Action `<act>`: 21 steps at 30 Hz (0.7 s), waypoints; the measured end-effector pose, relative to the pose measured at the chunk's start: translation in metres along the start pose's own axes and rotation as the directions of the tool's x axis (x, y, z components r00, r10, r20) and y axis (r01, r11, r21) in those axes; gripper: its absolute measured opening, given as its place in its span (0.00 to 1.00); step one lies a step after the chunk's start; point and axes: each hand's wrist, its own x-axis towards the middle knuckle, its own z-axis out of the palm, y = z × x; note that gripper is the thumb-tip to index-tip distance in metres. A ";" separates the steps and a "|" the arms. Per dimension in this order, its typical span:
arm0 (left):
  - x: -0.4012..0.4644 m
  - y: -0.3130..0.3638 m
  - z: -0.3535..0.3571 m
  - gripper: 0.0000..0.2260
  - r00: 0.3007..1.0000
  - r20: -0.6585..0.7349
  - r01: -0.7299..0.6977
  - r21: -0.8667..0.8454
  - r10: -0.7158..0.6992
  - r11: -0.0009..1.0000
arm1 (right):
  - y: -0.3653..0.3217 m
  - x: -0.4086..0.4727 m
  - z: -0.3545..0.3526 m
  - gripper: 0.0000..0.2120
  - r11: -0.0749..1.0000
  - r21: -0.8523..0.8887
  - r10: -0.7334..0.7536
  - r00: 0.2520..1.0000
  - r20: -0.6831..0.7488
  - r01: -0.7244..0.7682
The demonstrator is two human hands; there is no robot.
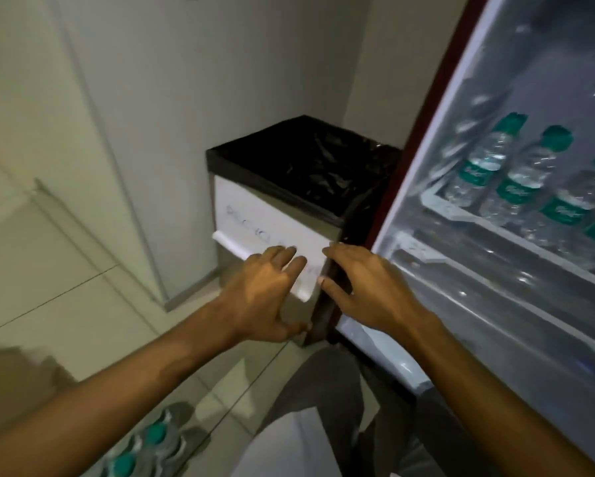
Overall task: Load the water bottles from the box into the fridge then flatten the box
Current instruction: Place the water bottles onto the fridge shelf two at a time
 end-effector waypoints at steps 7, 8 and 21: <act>-0.107 -0.038 0.059 0.51 0.937 0.201 0.290 0.000 -0.284 0.957 | -0.070 0.008 0.085 0.31 0.965 0.142 -0.242 0.954 0.175 0.219; -0.121 -0.041 0.065 0.52 0.927 0.207 0.319 0.003 -0.312 0.948 | -0.077 0.009 0.097 0.32 0.958 0.134 -0.276 0.938 0.209 0.252; -0.261 -0.067 0.134 0.52 0.699 0.370 0.674 -0.054 -0.612 0.737 | -0.173 0.008 0.223 0.36 0.851 0.161 -0.497 0.664 0.559 0.501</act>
